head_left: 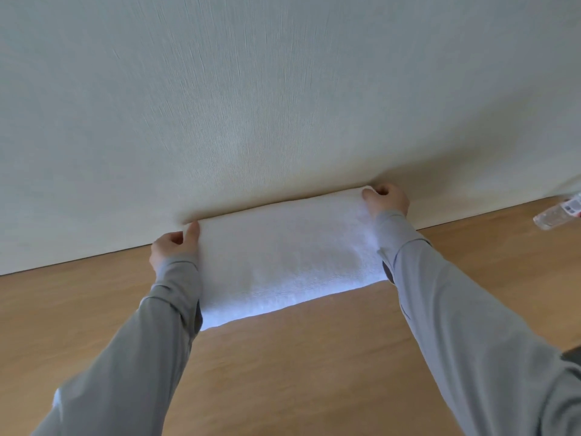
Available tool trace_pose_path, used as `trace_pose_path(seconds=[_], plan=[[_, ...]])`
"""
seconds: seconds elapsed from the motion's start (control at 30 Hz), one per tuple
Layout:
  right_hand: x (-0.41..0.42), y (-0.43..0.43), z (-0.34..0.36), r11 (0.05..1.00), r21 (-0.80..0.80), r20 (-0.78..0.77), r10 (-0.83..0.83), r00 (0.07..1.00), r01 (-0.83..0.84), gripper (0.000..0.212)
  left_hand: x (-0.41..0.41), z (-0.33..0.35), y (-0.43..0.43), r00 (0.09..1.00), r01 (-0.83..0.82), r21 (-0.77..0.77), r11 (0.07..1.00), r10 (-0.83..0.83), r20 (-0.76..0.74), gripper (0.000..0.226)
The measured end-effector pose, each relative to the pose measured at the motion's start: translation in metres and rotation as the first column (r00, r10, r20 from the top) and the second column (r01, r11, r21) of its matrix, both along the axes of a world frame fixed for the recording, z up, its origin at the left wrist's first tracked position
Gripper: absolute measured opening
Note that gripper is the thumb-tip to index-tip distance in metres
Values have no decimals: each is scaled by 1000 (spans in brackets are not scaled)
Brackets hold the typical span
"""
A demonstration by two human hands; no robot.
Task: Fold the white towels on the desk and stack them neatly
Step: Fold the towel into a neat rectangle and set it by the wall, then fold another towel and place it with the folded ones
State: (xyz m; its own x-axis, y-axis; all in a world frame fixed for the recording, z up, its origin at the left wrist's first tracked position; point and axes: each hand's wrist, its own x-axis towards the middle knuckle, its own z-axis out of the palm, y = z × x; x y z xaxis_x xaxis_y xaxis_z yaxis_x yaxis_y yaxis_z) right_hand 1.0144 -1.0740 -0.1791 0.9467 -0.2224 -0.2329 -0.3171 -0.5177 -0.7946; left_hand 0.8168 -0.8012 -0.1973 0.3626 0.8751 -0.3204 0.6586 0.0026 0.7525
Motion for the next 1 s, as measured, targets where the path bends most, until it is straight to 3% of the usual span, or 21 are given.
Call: trace_pose_path(seconds=[0.1,0.13,0.2,0.23,0.3,0.37,0.4,0.47,0.53,0.63,0.77,0.9,1.0], plan=[[1,0,-1,999,-2,-41,-53,998,53,32,0,0,-2,1000,-30,-37,999,29,-10,30],[1,1,2,998,-64,-38,-25,999,23,28,0,2,-2,999,-27,-57,998,26,-20,29],[-3,6,10,933,-354,15,71,997,-61,16,-3,10,-1,999,-16,-98,995,12,-36,37],[-8,7,14,867,-494,76,122,990,-69,25,-4,14,0,999,-13,-76,997,9,-47,42],[-31,13,19,808,-582,289,310,906,-91,34,-8,24,-9,999,18,157,988,-13,-35,46],[-66,21,17,752,-581,427,607,670,-311,38,-14,34,-39,976,174,487,856,-214,28,49],[-83,23,11,633,-624,362,753,549,-457,44,-18,36,-57,930,321,596,736,-363,-54,55],[-105,17,-2,352,-716,101,907,410,-603,55,-28,29,-83,736,656,596,463,-568,-369,69],[-102,-1,-14,260,-752,-50,894,446,-606,59,-41,12,-85,616,778,510,366,-605,-505,74],[-87,-28,-19,260,-804,-80,843,531,-535,61,-51,-2,-74,622,774,507,379,-604,-498,74],[-86,-28,-23,281,-801,-88,818,568,-529,61,-47,-6,-75,608,791,461,403,-606,-513,69],[-81,-30,-11,260,-772,-190,777,600,-580,58,-44,3,-65,533,846,350,401,-627,-568,67],[-83,-38,15,309,-756,-251,677,691,-577,58,-55,23,-48,505,857,281,432,-595,-625,65]])
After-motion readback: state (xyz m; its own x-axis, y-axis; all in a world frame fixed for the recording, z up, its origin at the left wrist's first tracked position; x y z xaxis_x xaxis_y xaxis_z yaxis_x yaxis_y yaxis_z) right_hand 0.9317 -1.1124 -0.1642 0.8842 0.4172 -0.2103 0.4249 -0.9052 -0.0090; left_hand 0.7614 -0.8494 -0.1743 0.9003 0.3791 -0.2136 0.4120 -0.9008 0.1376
